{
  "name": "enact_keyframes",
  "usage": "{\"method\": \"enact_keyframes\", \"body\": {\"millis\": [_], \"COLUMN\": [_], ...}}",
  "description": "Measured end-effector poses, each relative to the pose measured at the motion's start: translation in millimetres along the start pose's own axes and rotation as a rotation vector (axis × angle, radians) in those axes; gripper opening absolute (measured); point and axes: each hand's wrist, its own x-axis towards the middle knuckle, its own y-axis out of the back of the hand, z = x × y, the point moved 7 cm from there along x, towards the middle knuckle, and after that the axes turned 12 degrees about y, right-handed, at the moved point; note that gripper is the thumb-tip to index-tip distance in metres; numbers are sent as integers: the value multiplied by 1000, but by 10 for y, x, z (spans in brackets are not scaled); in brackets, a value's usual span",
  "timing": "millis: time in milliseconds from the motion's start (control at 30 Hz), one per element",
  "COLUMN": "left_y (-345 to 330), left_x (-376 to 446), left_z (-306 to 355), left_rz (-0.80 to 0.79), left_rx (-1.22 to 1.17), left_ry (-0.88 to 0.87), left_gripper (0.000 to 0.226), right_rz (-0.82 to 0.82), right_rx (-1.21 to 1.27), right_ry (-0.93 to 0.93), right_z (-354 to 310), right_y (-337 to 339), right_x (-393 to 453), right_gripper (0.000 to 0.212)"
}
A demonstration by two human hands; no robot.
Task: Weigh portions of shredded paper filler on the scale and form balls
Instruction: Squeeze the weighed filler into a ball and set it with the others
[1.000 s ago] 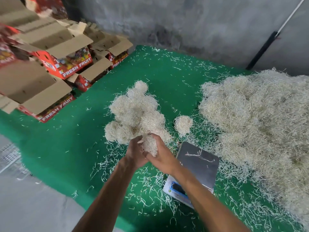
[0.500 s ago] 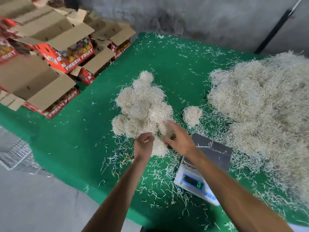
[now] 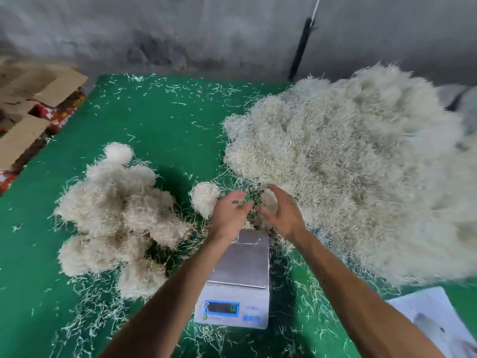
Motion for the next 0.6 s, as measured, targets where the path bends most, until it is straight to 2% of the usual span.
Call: {"method": "enact_keyframes", "body": {"millis": [167,300,400,533,600], "left_y": [-681,-951,-1076,-1131,-1073], "left_x": [418,783,946,1013,973], "left_z": [159,65,-82,-315,-367], "left_rz": [-68,-57,-64,-51,-43], "left_rx": [145,221,252,232,227], "left_ry": [-2,49,114,186,198], "left_gripper": [35,32,31,27,22], "right_rz": [-113,-325,-453,-319,-305], "right_rx": [-144,-349,-446,-531,-505], "right_ry": [36,23,-2,68,81], "right_z": [544,910,1110,1167,1137], "right_y": [15,-270,-490,-608,-619], "right_x": [267,423,411,293,242], "right_gripper": [82,93,90,69,60]}}
